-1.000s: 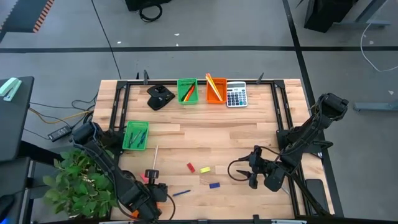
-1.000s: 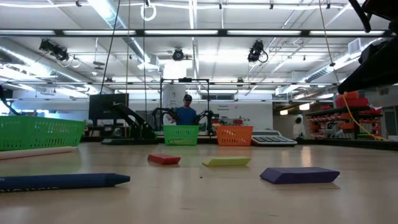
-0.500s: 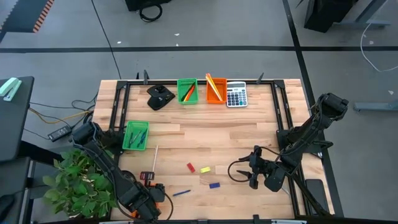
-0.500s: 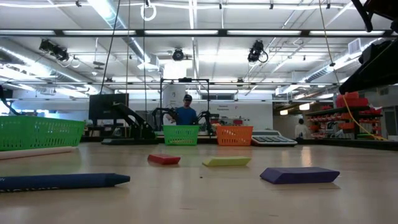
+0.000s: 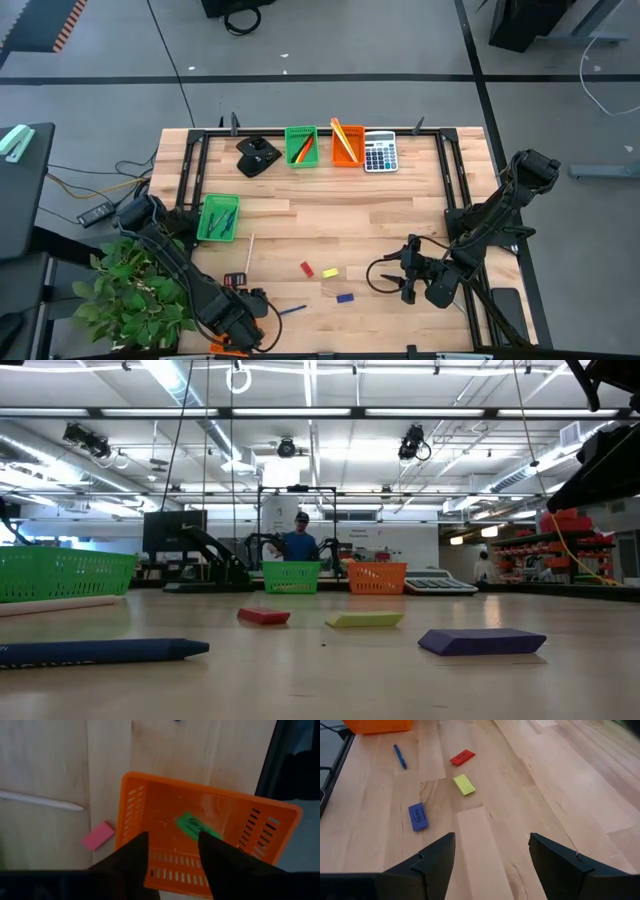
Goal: Sort crayons/erasers/pens/pencils in bins
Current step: Put the orange eraser into the bottom orange bin
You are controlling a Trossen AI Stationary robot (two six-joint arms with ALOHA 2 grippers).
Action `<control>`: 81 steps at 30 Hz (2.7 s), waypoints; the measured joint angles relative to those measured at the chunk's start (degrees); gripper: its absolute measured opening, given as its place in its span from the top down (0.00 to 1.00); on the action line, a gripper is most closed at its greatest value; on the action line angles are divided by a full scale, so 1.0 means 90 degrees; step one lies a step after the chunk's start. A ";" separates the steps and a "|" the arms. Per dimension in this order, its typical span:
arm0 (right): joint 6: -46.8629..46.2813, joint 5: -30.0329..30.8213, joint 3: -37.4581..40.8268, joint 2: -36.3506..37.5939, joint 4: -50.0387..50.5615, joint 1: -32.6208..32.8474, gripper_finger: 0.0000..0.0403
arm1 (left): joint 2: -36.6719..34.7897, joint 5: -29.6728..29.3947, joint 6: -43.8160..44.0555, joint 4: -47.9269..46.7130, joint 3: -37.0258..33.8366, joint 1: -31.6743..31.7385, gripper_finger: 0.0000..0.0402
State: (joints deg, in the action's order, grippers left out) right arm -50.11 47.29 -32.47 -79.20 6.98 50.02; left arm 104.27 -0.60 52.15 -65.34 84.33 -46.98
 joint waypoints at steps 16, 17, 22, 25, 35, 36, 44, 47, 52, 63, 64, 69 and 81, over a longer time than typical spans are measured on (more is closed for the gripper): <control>0.0586 0.0012 0.0000 0.0000 0.0032 0.0000 0.36 | 0.0000 -0.0817 -0.1622 0.0666 0.0000 0.1231 0.54; 0.0591 0.0014 0.0000 0.0000 0.0034 0.0000 0.36 | 0.0000 -0.0820 -0.1837 0.0713 0.0000 0.1369 0.54; 0.0584 0.0022 0.0000 0.0000 0.0032 0.0000 0.36 | 0.0013 -0.0930 -0.3334 0.0972 0.0000 0.2096 0.55; 0.0591 0.0032 0.0000 0.0000 0.0029 -0.0002 0.36 | 0.0208 -0.0945 -0.4757 0.1208 0.0003 0.2381 0.54; 0.0498 0.0269 0.0000 0.0000 0.0063 -0.0002 0.36 | 0.1123 -0.0965 -0.6907 0.1884 -0.0002 0.2904 0.43; 0.0499 0.0309 0.0000 0.0000 0.0062 -0.0002 0.36 | 0.1182 -0.0979 -0.7116 0.1972 -0.0002 0.2951 0.42; 0.0047 0.0472 0.0000 0.0000 0.0002 0.0045 0.36 | 0.1608 -0.0903 -0.7974 0.2113 -0.0002 0.3210 0.41; 0.0037 0.0492 0.0000 0.0000 -0.0013 0.0089 0.36 | 0.1603 -0.0874 -0.8085 0.2238 0.0000 0.3173 0.42; 0.0038 0.0578 0.0000 0.0000 -0.0055 0.0068 0.36 | 0.1607 -0.0805 -0.8077 0.2426 0.0000 0.3079 0.42; 0.0001 0.0574 0.0002 0.0000 -0.0125 0.0085 0.36 | 0.1734 -0.0804 -0.8183 0.2558 0.0012 0.3022 0.43; -0.0056 0.0563 0.0002 0.0000 -0.0117 0.0087 0.36 | 0.1734 -0.0794 -0.8183 0.2560 0.0012 0.3030 0.43; -0.0479 0.0534 0.0002 0.0000 -0.0114 0.0162 0.36 | 0.1739 -0.0499 -0.8207 0.2555 0.0007 0.3129 0.50; -0.1377 0.0943 0.0002 0.0000 -0.0131 0.0267 0.36 | 0.1741 -0.0311 -0.8196 0.2379 0.0016 0.3207 0.83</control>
State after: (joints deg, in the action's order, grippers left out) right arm -62.51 55.77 -32.45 -79.20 5.80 52.42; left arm 119.93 -3.40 -21.61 -43.93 84.48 -18.12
